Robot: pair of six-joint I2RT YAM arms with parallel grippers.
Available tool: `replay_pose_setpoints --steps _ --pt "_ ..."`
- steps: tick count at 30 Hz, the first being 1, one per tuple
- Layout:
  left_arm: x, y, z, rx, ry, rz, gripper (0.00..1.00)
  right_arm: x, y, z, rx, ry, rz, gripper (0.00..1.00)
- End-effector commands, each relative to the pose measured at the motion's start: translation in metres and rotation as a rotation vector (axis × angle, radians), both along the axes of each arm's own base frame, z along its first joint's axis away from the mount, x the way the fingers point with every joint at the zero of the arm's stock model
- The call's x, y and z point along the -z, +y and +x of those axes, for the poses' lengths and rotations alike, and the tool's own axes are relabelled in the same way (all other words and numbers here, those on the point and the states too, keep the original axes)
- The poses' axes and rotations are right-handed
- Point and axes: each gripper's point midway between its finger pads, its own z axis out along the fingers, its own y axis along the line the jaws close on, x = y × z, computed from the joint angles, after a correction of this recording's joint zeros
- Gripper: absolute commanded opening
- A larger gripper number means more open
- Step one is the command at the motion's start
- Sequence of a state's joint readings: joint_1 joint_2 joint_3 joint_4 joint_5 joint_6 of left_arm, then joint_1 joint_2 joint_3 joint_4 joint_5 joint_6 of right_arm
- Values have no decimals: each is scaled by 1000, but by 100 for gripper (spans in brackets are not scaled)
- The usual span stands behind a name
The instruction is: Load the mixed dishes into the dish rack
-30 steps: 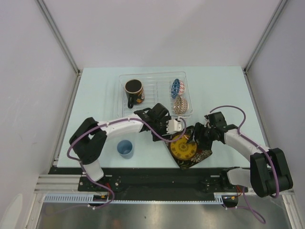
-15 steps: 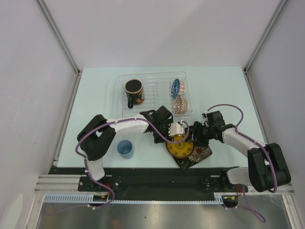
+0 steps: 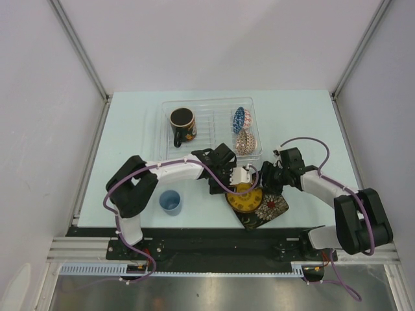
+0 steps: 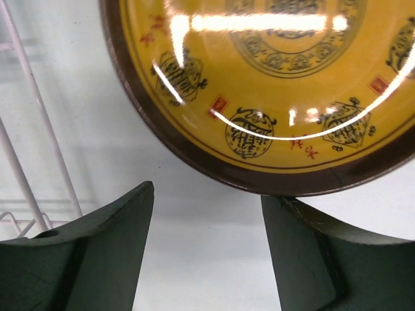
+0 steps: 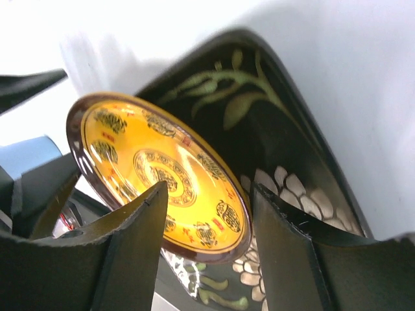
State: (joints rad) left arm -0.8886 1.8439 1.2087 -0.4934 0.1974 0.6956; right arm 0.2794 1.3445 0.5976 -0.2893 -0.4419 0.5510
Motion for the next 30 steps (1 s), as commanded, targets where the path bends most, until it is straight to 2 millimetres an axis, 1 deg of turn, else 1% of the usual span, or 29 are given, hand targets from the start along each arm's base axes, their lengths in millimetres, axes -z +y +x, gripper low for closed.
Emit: replay_pose_setpoints --steps 1,6,8,12,16,20,21,23,24,25,28,30 --pt "-34 -34 -10 101 -34 -145 72 -7 14 20 -28 -70 29 57" --pt "-42 -39 -14 111 -36 -171 72 -17 27 30 -58 -100 92 55" --pt "-42 -38 -14 111 -43 -170 72 -16 33 28 -81 -82 120 53" --pt "-41 -37 -12 101 -59 -173 72 -21 44 23 -130 -73 179 50" --pt "-43 -41 -9 92 -72 -186 72 -29 52 16 -171 -75 227 45" --pt "-44 -45 -8 92 -74 -195 72 -42 54 8 -198 -87 248 41" --pt "-44 -46 -8 92 -75 -196 72 -50 54 6 -205 -108 255 37" --pt "-42 -47 -8 90 -75 -197 72 -57 52 1 -218 -118 254 35" --pt "-41 -47 -8 90 -73 -195 72 -66 52 -2 -228 -142 264 35" --pt "-41 -48 -8 92 -73 -198 72 -69 52 -3 -230 -149 267 34" --pt "-41 -49 -8 89 -75 -203 72 -75 51 -11 -246 -147 273 35" --pt "-43 -51 -7 87 -79 -209 72 -75 51 -15 -257 -134 281 36"
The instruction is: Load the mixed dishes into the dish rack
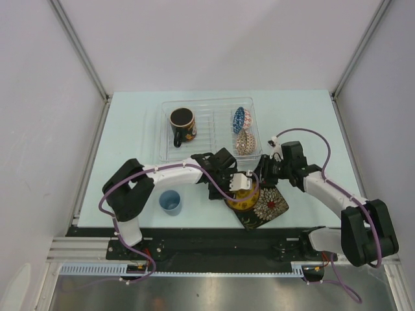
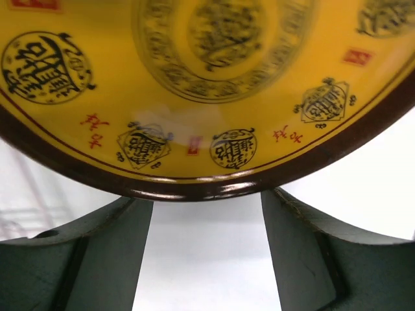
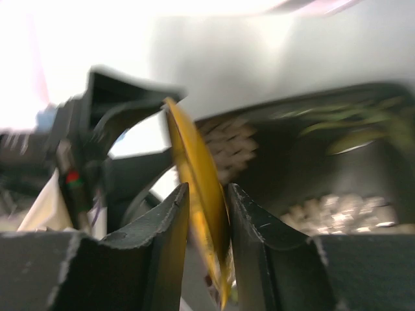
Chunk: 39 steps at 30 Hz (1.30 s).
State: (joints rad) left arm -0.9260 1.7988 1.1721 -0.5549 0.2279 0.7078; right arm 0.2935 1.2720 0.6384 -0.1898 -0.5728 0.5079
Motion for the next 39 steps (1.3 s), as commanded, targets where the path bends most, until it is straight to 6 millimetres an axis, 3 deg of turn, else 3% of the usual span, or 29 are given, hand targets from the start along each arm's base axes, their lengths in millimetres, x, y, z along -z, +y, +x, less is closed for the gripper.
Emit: replay_pose_setpoints --steps 1,7,14,17,22,27,30,32,36,37,38,39 --pt "-42 -58 23 23 -122 -240 72 -23 25 -36 -162 68 121 36" --pt "-48 -64 28 10 -134 -261 72 -17 29 -43 -195 99 131 34" --pt "-54 -62 32 -2 -157 -257 71 -18 27 -41 -173 91 115 1" --pt "-59 -58 39 -28 -168 -249 71 -18 22 -37 -146 70 81 0" --pt "-91 -46 54 -101 -165 -268 70 -38 13 -33 -115 -46 41 0" --pt "-157 -22 74 -194 -233 -310 69 -82 7 -18 -87 -260 36 0" --pt "-204 8 76 -237 -289 -367 69 -119 4 -5 -45 -409 42 0" --pt "-242 31 87 -303 -348 -419 70 -137 3 4 -31 -498 29 0" --pt "-293 74 112 -463 -377 -502 70 -185 -3 30 -27 -747 -49 0" --pt "-297 95 122 -529 -369 -503 70 -212 -4 41 -34 -874 -68 0" --pt "-311 103 127 -563 -375 -531 70 -220 -4 52 -26 -931 -93 0" --pt "-313 108 127 -592 -333 -559 70 -248 -2 66 -9 -1067 -85 0"
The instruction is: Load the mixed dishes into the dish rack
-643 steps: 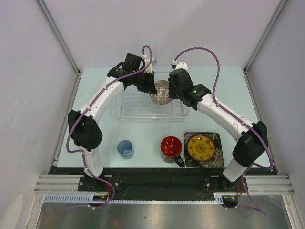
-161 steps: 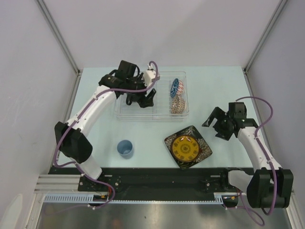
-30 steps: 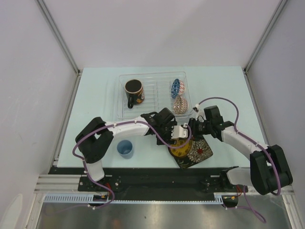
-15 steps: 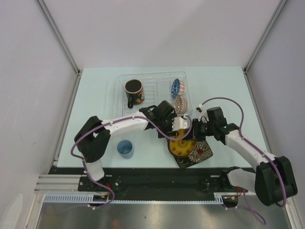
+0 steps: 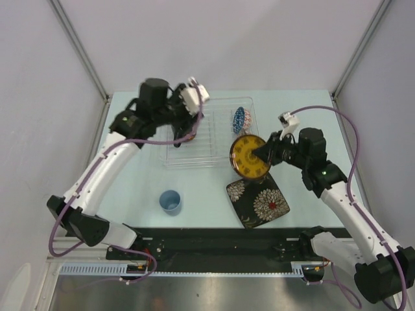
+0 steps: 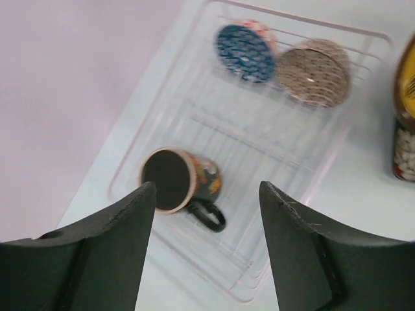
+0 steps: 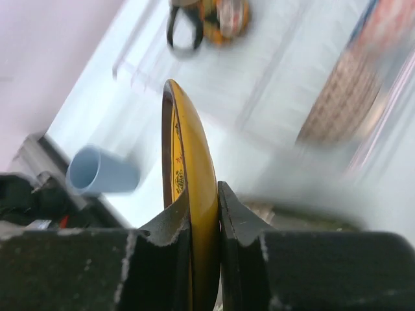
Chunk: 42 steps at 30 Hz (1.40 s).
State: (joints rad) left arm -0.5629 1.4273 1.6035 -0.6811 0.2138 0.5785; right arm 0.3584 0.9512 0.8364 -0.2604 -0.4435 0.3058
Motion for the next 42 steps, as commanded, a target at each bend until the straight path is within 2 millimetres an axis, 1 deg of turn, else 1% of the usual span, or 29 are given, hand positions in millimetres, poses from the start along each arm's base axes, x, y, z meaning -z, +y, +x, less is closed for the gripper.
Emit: replay_pose_setpoints --steps 1,2,3,4,5,6,7,8,9,10,11,12,13,14,15,16,17,18,19,20,21,23,24,26,27,28,29,34,42 --pt "-20 49 11 -145 118 -132 70 -115 -3 60 47 -610 -72 0" --pt "-23 53 14 -169 139 -163 71 -116 2 76 40 -670 -104 0" --pt "-22 56 14 -170 160 -187 70 -144 9 84 37 -830 -103 0" --pt "-21 67 21 -203 172 -204 70 -163 14 89 -4 -1014 -207 0" --pt "-18 71 23 -228 196 -227 70 -150 27 112 -34 -1043 -266 0" --pt "-17 72 23 -222 214 -250 70 -152 37 122 -47 -1072 -309 0" --pt "-15 80 27 -244 226 -264 70 -190 40 138 -22 -1149 -350 0" --pt "-14 83 27 -257 237 -278 70 -166 52 159 -70 -1123 -405 0" --pt "-13 88 31 -273 233 -290 70 -167 63 165 -86 -1168 -430 0" --pt "-9 90 32 -273 246 -297 70 -165 64 177 -65 -1189 -474 0" --pt "-6 92 33 -280 254 -306 70 -178 66 185 -65 -1252 -523 0" --pt "-6 97 38 -296 249 -313 70 -155 74 202 -95 -1221 -558 0" --pt "-6 97 39 -292 258 -324 70 -151 79 206 -131 -1242 -573 0" --pt "-5 98 40 -295 268 -330 70 -154 84 211 -155 -1294 -610 0" --pt "-1 100 44 -303 278 -333 70 -137 89 219 -199 -1286 -645 0" --pt "-1 99 45 -300 285 -339 70 -131 94 224 -236 -1294 -674 0" --pt "0 99 47 -303 290 -347 70 -113 96 227 -298 -1250 -713 0" --pt "1 101 50 -309 293 -355 70 -121 98 230 -336 -1308 -768 0" --pt "3 101 53 -309 301 -360 70 -106 105 232 -400 -1304 -776 0" --pt "4 101 55 -312 309 -370 70 -91 102 233 -452 -1265 -799 0" --pt "5 104 58 -321 312 -378 70 -97 104 234 -486 -1291 -819 0" --pt "9 104 65 -324 332 -395 70 -72 103 237 -565 -1223 -834 0" --pt "11 108 68 -332 336 -400 70 -78 105 237 -575 -1231 -831 0" --pt "15 108 75 -336 354 -408 70 -62 110 231 -646 -1184 -810 0" --pt "16 109 77 -336 357 -411 70 -57 112 230 -669 -1174 -811 0" --pt "16 109 79 -340 361 -418 70 -55 114 230 -682 -1171 -815 0" --pt "17 108 82 -337 361 -421 70 -44 114 229 -705 -1143 -811 0" --pt "21 107 87 -334 379 -440 70 -15 119 222 -758 -1078 -778 0" --pt "23 106 85 -331 378 -448 70 16 125 225 -772 -1016 -732 0"
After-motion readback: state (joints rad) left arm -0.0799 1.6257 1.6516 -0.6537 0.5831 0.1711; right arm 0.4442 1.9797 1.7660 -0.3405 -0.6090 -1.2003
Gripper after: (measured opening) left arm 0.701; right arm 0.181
